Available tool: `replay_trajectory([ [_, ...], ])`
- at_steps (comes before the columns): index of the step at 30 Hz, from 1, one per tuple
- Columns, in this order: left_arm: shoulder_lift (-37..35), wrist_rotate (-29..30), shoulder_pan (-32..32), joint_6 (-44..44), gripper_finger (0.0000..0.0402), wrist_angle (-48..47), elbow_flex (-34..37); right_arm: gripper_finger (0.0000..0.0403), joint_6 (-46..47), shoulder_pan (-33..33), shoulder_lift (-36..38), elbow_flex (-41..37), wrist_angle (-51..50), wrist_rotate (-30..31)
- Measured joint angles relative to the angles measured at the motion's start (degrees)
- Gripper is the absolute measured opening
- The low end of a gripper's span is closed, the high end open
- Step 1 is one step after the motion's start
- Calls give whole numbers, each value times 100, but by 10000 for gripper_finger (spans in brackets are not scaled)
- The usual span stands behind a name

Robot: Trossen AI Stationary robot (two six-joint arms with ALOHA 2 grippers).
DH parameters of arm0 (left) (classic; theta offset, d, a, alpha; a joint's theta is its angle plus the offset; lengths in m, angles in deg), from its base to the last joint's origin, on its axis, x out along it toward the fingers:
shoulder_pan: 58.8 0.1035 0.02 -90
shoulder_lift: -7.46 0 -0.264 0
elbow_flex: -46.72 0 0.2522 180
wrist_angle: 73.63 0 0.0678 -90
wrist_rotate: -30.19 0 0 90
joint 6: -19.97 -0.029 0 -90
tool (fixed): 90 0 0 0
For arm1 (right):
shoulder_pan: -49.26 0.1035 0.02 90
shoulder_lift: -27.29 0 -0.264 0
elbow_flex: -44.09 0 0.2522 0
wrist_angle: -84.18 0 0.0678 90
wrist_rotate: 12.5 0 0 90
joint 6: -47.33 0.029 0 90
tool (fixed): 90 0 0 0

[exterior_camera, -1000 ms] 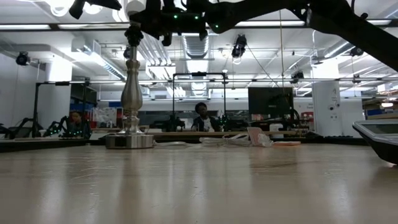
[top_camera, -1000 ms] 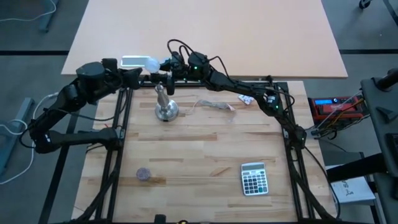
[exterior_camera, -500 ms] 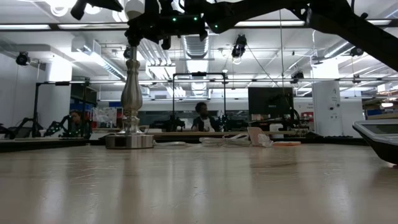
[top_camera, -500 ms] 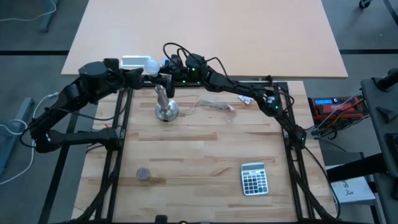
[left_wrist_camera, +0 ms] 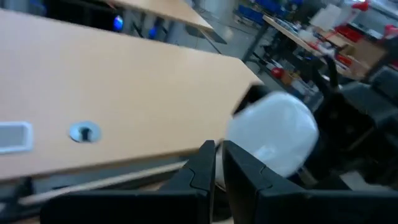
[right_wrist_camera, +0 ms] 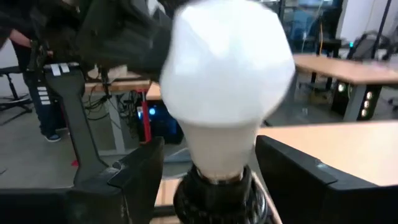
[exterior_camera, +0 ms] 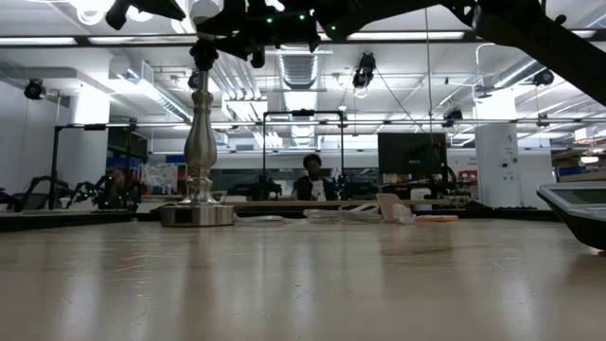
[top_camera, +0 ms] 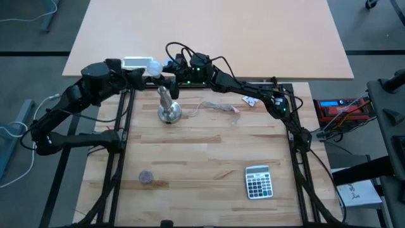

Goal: Screw lightbulb
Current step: Insert the lightbulb into the lamp

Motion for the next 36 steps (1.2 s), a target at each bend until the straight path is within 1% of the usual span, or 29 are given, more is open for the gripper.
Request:
replay_trajectory([
  [4, -124, 392, 2, -430, 20, 28, -209, 258, -17, 2, 94, 0, -435, -3],
  [9, -224, 507, 2, -913, 20, -33, -325, 256, -135, -1, 220, 0, -777, -6],
  [13, -243, 505, 2, -937, 20, -171, -278, 250, -277, -13, 472, 7, -1177, 73],
  [17, -219, 476, 2, -635, 20, -214, -276, 247, -215, -15, 697, 10, -2009, 72],
  [19, -219, 338, 2, -647, 20, -206, -296, 247, -293, -13, 805, 2, -2376, 84],
  [21, -219, 28, 4, -855, 20, -205, -289, 240, -262, -21, 922, 2, -2464, 102],
  [24, -201, -344, -2, -1506, 20, -288, -212, 210, 15, -117, 1060, 11, -2534, 362],
  [26, -144, -447, 0, -1915, 20, -276, -149, 174, 158, -220, 1057, 13, -2522, 420],
  [30, 90, -507, 2, -2073, 20, -265, -71, 76, 278, -329, 999, 2, -2527, 407],
  [32, 185, -458, 0, -2102, 20, -243, -62, 27, 240, -339, 939, 9, -2374, 373],
  [33, 223, -430, 0, -2104, 20, -224, -62, 14, 226, -353, 905, 9, -2321, 369],
  [34, 262, -416, 0, -2102, 20, -220, -59, 10, 208, -364, 874, 7, -2255, 378],
  [36, 330, -406, 2, -2102, 20, -173, -49, 12, 197, -367, 799, 0, -1994, 386],
])
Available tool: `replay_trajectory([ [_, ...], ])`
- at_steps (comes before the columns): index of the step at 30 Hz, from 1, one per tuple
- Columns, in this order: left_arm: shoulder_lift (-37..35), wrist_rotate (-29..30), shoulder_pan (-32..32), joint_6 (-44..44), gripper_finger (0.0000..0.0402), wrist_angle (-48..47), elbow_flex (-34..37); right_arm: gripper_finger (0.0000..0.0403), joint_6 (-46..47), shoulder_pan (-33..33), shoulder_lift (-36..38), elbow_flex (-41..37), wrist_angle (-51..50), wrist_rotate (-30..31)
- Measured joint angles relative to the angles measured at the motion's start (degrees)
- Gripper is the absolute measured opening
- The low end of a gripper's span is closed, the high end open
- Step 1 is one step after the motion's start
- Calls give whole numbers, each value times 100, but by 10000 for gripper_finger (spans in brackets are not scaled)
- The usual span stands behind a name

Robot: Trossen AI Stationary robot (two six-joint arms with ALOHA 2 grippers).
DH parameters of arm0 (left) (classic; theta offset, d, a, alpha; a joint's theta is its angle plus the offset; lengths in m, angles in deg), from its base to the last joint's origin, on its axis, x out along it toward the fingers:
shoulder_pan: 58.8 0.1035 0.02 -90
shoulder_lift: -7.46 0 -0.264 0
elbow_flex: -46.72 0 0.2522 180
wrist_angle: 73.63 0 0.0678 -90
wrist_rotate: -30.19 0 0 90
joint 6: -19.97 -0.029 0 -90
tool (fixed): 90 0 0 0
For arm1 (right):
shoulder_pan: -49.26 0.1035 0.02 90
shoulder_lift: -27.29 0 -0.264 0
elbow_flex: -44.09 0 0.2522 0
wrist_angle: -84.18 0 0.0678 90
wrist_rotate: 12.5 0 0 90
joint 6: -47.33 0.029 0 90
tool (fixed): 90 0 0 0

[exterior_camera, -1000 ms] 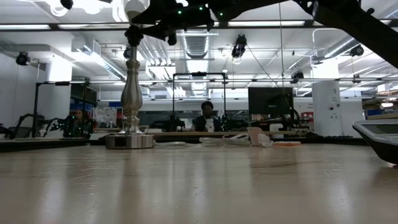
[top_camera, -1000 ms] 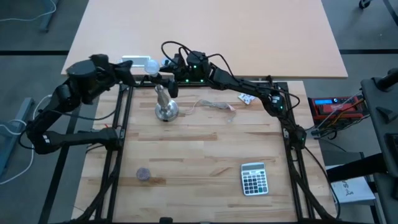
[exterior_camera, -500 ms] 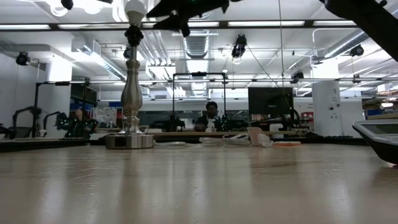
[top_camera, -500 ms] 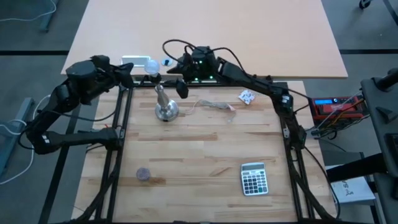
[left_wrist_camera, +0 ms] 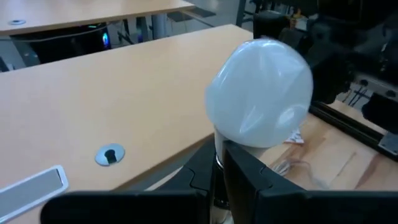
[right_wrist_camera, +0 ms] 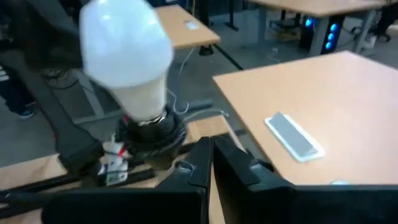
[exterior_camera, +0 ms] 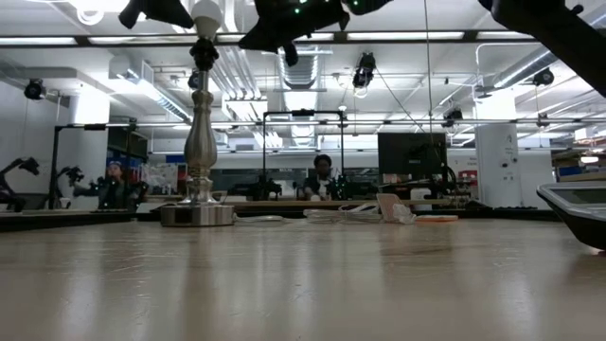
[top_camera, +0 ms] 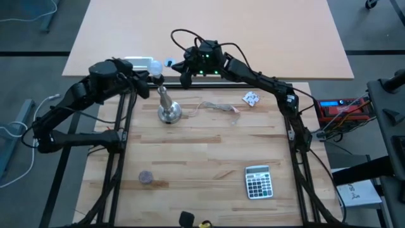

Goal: Screw lightbulb
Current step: Insert the lightbulb into the lamp

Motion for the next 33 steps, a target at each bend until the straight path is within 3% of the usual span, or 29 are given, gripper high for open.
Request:
replay_trajectory([
  [22, -22, -1, -2, 462, 20, 94, -48, 0, -100, 86, -17, 107, 672, -219],
  [33, -64, 76, -2, 191, 20, 98, -387, 0, -171, 144, -60, 107, 811, -199],
])
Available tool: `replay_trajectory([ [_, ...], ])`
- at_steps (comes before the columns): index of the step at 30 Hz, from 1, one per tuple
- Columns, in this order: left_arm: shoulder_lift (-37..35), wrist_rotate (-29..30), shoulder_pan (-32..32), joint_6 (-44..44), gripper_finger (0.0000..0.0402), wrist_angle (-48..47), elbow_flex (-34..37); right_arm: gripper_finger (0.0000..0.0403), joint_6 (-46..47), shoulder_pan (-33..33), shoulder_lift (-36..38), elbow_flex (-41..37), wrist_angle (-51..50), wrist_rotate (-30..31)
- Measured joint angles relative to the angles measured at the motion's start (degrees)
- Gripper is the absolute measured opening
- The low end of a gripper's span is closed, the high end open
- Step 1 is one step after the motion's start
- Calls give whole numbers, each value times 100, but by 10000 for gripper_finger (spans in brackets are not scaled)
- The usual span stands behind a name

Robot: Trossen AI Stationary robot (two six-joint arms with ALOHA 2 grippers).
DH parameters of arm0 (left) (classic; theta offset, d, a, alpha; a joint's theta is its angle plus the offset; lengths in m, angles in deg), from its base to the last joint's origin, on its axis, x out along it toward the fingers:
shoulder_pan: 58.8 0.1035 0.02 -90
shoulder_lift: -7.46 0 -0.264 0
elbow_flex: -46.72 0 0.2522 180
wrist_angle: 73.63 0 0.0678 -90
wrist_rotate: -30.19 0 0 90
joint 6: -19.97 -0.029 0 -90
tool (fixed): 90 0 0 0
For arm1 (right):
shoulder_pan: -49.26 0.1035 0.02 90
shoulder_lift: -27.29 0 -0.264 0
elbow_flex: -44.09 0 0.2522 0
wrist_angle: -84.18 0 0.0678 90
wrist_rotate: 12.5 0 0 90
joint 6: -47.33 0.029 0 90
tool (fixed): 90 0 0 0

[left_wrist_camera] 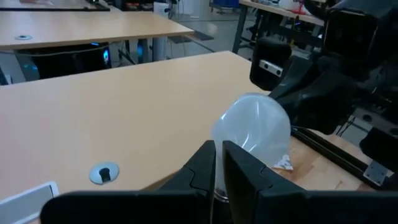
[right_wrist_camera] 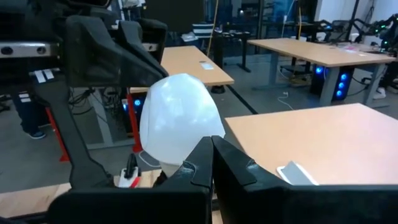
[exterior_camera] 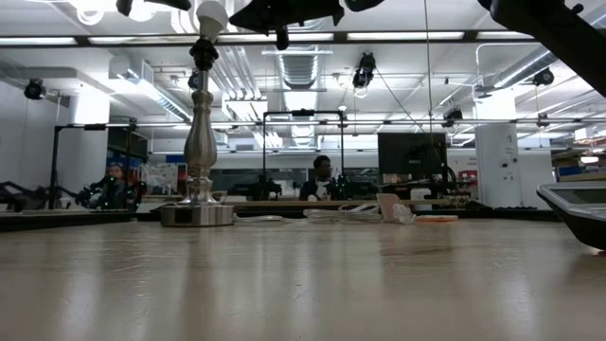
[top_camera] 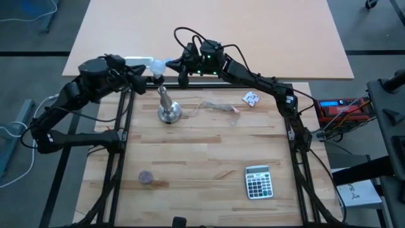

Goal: Screw lightbulb
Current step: Insert the lightbulb into the lamp

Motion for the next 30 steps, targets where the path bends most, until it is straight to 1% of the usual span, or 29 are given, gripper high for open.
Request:
replay_trajectory([
  [3, 5, -15, 0, -9, 20, -1, -4, 0, -2, 6, 0, 0, 32, 0],
  [8, 47, -220, 0, -40, 20, 0, 2, 0, -4, 39, 0, 0, 134, 0],
  [14, 103, -231, 0, -38, 20, -4, 7, 0, -127, 93, 0, 0, 142, 0],
  [23, 248, -200, 4, -38, 20, -30, 7, 0, -157, 147, 0, 0, 151, 20],
  [27, 290, -16, 0, -38, 20, -17, 7, 0, -151, 150, 0, 0, 152, 20],
  [30, 278, 16, 0, -38, 20, -23, 7, 0, -146, 162, 0, 0, 141, 4],
])
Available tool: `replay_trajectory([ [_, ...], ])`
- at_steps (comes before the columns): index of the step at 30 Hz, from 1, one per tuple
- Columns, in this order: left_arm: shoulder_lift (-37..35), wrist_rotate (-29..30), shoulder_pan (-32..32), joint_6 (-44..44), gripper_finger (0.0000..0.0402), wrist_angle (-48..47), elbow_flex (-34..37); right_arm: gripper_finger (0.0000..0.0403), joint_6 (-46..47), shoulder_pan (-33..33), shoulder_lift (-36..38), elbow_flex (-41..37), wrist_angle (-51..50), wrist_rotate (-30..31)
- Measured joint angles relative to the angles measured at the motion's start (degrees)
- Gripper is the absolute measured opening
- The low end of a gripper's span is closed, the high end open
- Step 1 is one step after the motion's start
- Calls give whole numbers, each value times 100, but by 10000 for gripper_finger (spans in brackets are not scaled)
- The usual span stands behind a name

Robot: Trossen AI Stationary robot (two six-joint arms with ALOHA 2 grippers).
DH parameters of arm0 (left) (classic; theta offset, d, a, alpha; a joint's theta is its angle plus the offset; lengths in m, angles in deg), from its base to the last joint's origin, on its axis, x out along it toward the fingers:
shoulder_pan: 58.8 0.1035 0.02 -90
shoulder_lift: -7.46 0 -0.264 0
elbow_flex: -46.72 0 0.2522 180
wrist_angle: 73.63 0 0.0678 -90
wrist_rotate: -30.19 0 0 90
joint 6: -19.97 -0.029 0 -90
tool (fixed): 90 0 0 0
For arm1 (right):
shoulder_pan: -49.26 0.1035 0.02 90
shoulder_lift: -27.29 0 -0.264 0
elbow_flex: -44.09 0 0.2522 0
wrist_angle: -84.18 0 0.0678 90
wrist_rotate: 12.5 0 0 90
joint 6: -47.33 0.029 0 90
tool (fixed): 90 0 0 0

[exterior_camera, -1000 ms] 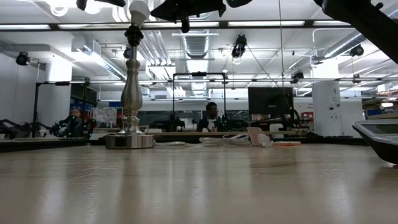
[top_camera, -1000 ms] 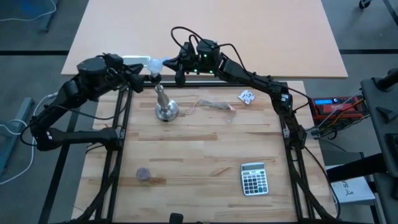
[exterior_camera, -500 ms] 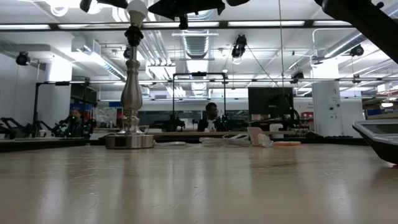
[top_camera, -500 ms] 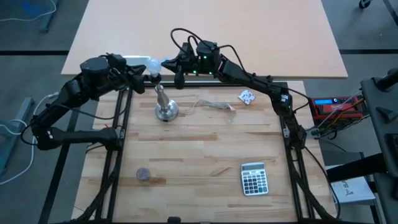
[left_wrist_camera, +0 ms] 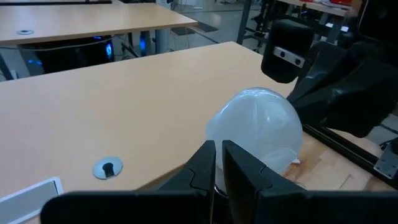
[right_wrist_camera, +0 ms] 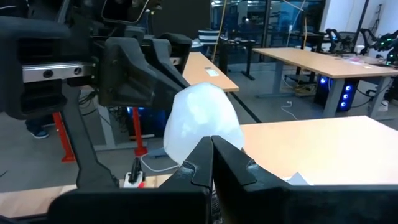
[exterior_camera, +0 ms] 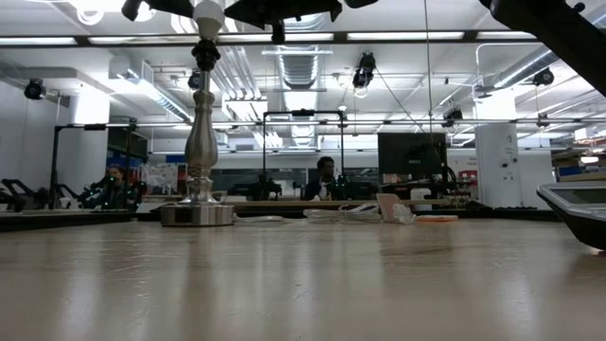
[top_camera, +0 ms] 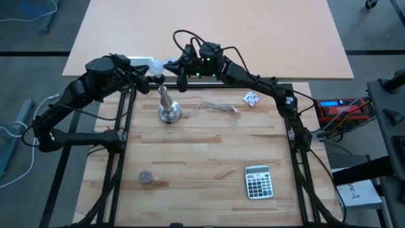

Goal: Screw lightbulb
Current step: Insert the lightbulb into the lamp

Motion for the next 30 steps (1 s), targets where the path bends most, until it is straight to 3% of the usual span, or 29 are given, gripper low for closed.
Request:
replay_trajectory([
  [14, -61, 299, 0, -101, 20, -20, 7, 0, -8, 98, 0, 0, -21, 8],
  [20, -96, 299, 0, -105, 20, -17, 9, 0, -29, 55, 0, -2, -128, 789],
  [30, -106, 297, 0, -295, 20, -5, -461, 0, -90, 28, 3, -2, 36, 789],
])
